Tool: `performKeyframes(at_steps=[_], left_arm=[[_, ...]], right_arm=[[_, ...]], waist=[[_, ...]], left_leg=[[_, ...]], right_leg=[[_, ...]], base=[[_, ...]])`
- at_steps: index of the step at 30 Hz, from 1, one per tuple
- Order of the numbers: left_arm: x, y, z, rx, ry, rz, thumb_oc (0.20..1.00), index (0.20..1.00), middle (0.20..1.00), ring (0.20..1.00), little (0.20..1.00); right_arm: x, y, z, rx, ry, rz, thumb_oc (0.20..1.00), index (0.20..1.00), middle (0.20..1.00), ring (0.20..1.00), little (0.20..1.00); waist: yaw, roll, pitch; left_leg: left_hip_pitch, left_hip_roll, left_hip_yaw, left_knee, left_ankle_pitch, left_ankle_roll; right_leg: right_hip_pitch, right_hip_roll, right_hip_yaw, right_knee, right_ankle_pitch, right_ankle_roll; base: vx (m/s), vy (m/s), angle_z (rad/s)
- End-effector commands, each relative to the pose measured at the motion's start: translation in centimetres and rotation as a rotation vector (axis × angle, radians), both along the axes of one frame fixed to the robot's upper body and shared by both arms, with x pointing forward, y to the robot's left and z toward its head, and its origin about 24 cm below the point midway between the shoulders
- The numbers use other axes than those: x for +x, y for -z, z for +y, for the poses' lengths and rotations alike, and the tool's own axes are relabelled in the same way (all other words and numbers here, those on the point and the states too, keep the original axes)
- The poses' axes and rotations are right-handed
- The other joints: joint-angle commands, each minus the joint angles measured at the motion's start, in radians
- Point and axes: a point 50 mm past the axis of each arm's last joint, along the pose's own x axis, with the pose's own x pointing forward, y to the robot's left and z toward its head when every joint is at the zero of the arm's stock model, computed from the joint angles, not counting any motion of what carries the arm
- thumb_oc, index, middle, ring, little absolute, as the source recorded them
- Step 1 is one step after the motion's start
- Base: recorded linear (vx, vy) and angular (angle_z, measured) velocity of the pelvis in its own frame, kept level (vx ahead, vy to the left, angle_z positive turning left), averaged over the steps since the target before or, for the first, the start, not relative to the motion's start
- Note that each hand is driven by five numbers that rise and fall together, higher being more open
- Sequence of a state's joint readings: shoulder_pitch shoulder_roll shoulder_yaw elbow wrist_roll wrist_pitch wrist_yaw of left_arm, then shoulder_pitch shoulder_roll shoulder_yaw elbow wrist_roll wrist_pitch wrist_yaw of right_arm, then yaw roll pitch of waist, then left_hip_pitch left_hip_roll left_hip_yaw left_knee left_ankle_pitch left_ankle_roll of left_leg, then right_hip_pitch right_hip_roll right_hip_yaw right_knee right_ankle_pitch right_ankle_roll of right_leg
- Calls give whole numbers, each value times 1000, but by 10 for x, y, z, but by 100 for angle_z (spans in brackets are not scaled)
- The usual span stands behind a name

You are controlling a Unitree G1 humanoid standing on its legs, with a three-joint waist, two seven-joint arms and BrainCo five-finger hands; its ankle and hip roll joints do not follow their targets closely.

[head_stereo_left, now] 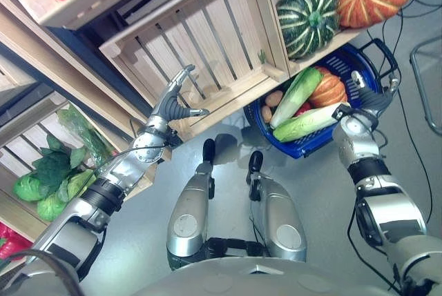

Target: Pick up fruits and vegetables into the basket

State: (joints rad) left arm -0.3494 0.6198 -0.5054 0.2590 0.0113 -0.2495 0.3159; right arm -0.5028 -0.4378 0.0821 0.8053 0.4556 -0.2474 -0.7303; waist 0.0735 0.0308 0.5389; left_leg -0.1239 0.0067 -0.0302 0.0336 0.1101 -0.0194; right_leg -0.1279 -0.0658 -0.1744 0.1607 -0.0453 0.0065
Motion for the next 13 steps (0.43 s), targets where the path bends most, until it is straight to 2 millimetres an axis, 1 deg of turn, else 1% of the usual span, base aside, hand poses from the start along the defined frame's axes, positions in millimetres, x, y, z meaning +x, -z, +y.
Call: performKeyframes(at_steps=[1,2,3,4,6,7,9,11,12,13], left_arm=[[-27,44,2,48,7,127,1000,1000,1000,1000,1000],[-28,45,2,48,7,128,1000,1000,1000,1000,1000],[-32,52,3,58,-3,147,1000,1000,1000,1000,1000],[-42,74,11,58,-48,239,1000,1000,1000,1000,1000],[-51,92,14,114,-53,300,1000,1000,1000,1000,1000],[-54,98,14,124,-51,322,1000,1000,1000,1000,1000],[-64,117,17,111,-92,418,1000,1000,1000,1000,1000],[-73,134,21,96,-141,499,1000,1000,1000,1000,1000],[-76,139,23,91,-158,519,1000,1000,1000,1000,1000],[-86,154,28,67,-204,594,1000,1000,1000,1000,1000]], right_arm=[[-43,50,-1,106,-57,67,1000,1000,1000,1000,1000],[-43,51,-1,107,-57,69,1000,1000,1000,1000,1000],[-50,61,4,140,-82,94,1000,1000,1000,1000,1000],[-70,87,17,239,-114,151,1000,1000,1000,1000,1000],[-88,109,25,306,-137,221,1000,1000,1000,1000,1000],[-93,116,29,324,-152,254,1000,1000,1000,1000,1000],[-108,134,41,305,-220,368,1000,1000,1000,1000,1000],[-120,147,49,289,-272,449,1000,1000,1000,1000,1000],[-124,151,52,295,-284,478,1000,1000,1000,1000,1000],[-136,161,56,314,-334,536,1000,1000,1000,1000,1000]], waist=[[-13,-26,-225],[-13,-26,-226],[-16,-27,-240],[-30,-28,-286],[-45,-29,-322],[-51,-28,-335],[-66,-27,-372],[-73,-25,-390],[-76,-25,-395],[-82,-27,-404]], left_leg=[[5,-41,-22,-38,-78,-18],[7,-41,-23,-40,-77,-18],[19,-37,-21,-51,-74,-18],[60,-28,-18,-96,-61,-18],[84,-22,-12,-118,-57,-17],[88,-20,-8,-121,-57,-17],[102,-17,9,-121,-63,-17],[117,-14,22,-119,-71,-12],[121,-13,27,-117,-73,-11],[136,-11,39,-112,-82,-9]], right_leg=[[68,9,-10,-152,59,51],[69,9,-10,-153,60,51],[79,9,-9,-163,64,54],[109,14,3,-200,79,58],[129,16,16,-229,93,62],[135,15,20,-242,100,65],[138,10,34,-248,103,71],[148,8,38,-246,100,72],[152,8,39,-244,97,72],[165,6,39,-237,88,70]], base=[[78,49,0],[46,23,0],[108,73,-1],[137,91,-4],[96,82,-7],[39,68,-9],[34,74,-16],[32,62,-16],[35,72,-15],[42,80,-12]])
